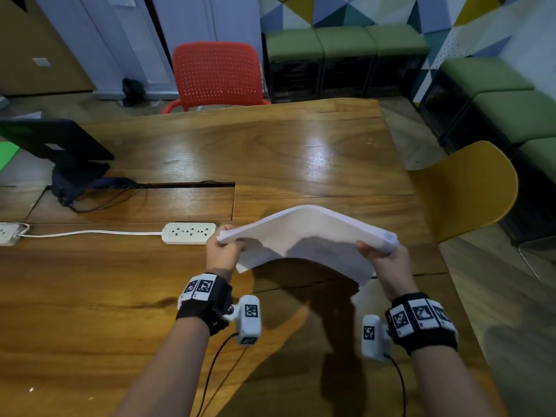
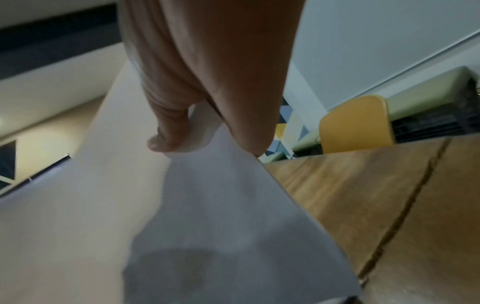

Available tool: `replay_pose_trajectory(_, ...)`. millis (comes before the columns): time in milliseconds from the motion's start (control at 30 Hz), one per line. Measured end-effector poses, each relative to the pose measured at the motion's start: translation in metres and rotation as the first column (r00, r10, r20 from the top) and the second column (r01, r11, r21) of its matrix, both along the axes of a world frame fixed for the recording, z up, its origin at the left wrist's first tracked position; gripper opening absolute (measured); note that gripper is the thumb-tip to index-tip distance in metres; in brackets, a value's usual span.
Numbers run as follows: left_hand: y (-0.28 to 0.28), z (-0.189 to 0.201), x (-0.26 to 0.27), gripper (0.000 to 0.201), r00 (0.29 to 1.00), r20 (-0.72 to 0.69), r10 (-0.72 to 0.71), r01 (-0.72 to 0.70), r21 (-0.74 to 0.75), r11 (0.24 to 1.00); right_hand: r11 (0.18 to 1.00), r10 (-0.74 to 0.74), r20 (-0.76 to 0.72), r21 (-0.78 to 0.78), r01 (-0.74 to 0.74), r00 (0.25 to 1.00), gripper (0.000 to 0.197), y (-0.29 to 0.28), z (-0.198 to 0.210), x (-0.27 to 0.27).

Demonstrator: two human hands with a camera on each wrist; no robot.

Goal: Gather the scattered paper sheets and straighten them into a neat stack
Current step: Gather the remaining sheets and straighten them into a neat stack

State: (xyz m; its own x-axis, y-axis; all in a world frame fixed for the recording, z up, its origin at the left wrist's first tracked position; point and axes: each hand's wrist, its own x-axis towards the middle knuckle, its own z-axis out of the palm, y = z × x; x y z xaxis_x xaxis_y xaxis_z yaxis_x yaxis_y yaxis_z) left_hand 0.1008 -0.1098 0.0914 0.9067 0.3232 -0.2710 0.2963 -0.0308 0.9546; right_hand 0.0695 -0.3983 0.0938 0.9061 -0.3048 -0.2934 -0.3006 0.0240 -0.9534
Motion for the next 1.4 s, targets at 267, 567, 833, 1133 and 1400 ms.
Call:
replay_pose_trajectory(267,0.020,0.005,-0.009,0.023,0.987,0.071,-0.147,0.138,0.125,0.983,0.988,0.059,0.105,-0.147,-0.043,0.993,0.021,-0.008,0.004,-0.023)
replay_pose_trajectory(567,0.005,0.067,0.006,0.033,0.923,0.373,-0.093,0.031,0.169,0.985,0.628,0.182,0.083,-0.777,-0.051,0.980,0.007,-0.023,0.010,-0.013)
replay_pose_trajectory(833,-0.049,0.118,-0.004,0.007,0.617,0.477,-0.626,0.271,0.618,0.738,0.724,0.519,0.064,-0.563,-0.398,0.853,0.029,0.042,0.051,0.006)
replay_pose_trajectory(1133,0.007,0.099,0.006,0.049,0.924,0.316,-0.216,0.154,0.210,0.966,0.960,0.278,0.229,-0.092,-0.264,0.933,0.010,0.025,0.063,0.011)
replay_pose_trajectory(1400,-0.016,0.078,0.004,0.014,0.913,0.323,-0.250,0.289,-0.078,0.954,0.975,0.210,0.222,-0.126,-0.186,0.952,0.024,0.021,0.058,0.021)
